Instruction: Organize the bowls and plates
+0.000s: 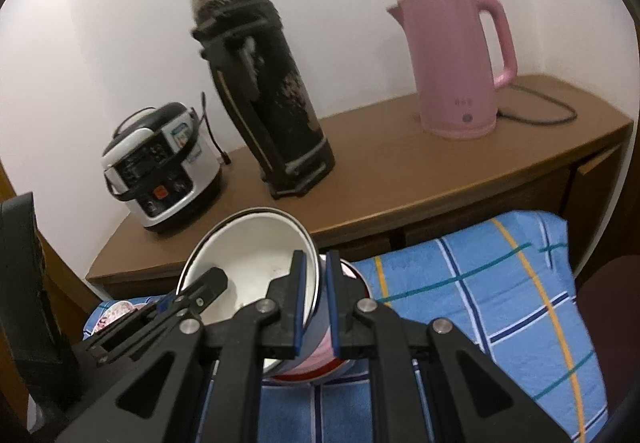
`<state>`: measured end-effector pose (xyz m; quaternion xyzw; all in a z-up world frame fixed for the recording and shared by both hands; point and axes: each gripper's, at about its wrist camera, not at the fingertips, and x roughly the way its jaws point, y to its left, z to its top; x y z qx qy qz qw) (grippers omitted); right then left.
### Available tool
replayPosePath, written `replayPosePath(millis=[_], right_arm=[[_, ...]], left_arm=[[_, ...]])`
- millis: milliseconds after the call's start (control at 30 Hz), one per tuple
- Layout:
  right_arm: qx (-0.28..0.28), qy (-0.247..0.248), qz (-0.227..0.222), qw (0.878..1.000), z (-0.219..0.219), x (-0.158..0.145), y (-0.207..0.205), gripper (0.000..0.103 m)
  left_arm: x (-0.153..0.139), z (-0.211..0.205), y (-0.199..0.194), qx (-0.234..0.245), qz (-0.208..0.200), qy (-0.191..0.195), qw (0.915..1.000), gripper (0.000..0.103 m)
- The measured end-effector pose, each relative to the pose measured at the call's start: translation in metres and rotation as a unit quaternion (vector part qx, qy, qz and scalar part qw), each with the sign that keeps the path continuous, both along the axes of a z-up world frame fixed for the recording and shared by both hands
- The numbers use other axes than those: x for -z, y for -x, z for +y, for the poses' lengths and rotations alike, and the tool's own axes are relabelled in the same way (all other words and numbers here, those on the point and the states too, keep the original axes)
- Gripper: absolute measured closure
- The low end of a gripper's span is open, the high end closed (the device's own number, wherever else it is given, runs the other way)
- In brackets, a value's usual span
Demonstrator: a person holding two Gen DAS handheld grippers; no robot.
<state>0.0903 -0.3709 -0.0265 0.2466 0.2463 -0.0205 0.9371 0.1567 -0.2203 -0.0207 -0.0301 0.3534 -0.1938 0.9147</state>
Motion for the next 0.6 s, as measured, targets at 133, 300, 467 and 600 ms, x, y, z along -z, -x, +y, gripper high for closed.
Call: replayPosePath(millis=[133,300,467,600], right_arm=[[-0.002,-0.005,0.017,1.000,-0.002,0.014,-0.013,0.093],[-0.002,-0.011,0.031,0.999,-0.005,0.026,-0.021,0.093],[-0.003,-0.006,0.040,0.999,-0.005,0.031,-0.025,0.093],[-0.007,-0.009,0.044,0.999,-0.005,0.036,-0.028,0.093]], left_arm=[[0.010,-0.005,-0.008,0.000,0.008,-0.011,0.9999,0.093],[0.017,-0.010,-0.012,0.001,0.016,-0.023,0.9996,0.093],[0.022,-0.013,-0.015,-0.002,0.024,-0.032,0.9992,0.092],[0.024,-0.015,-0.016,-0.003,0.021,-0.039,0.9990,0.092]])
